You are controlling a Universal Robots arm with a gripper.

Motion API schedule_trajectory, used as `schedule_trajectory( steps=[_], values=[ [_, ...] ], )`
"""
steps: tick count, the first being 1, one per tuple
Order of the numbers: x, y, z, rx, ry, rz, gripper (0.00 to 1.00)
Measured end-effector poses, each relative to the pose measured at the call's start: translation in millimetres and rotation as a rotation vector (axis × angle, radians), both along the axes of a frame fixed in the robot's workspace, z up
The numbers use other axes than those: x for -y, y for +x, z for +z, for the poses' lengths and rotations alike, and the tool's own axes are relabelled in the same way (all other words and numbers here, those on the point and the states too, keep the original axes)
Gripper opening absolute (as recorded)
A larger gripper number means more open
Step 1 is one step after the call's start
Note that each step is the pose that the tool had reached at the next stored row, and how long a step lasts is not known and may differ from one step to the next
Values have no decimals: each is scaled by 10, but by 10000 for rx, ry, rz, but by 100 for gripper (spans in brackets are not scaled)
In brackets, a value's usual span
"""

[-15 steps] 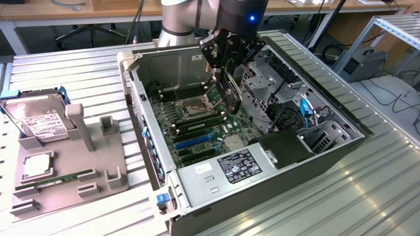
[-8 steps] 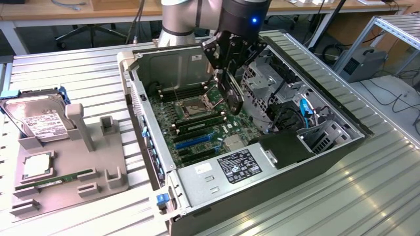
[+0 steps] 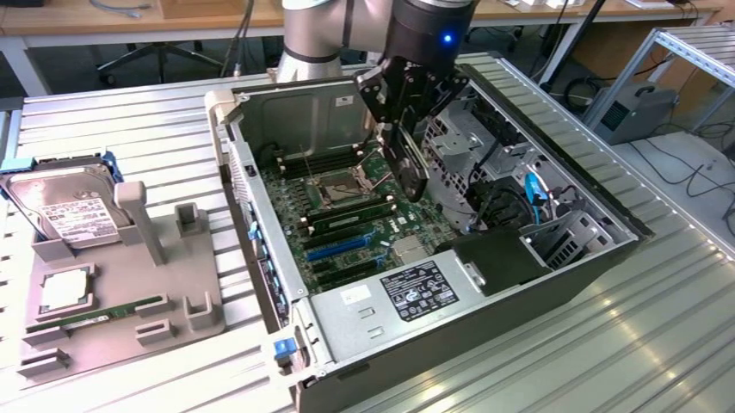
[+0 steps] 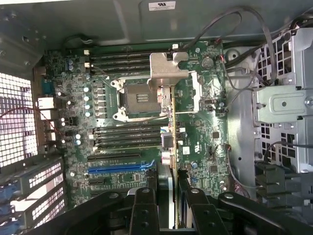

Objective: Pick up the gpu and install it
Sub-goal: 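Pick up the gpu and move the gpu toward the slot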

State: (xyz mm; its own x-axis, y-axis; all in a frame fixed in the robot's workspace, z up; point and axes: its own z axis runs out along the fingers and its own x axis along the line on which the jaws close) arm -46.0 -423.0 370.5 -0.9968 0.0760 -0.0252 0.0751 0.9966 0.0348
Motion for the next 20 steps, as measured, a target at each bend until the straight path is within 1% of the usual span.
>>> schedule_trajectory(
  steps=[10,14,20],
  values=[
    [0,43,-54,0,0,0,27],
    [0,79,-59,0,-1,0,27],
    [0,80,-59,0,0,0,27]
  ],
)
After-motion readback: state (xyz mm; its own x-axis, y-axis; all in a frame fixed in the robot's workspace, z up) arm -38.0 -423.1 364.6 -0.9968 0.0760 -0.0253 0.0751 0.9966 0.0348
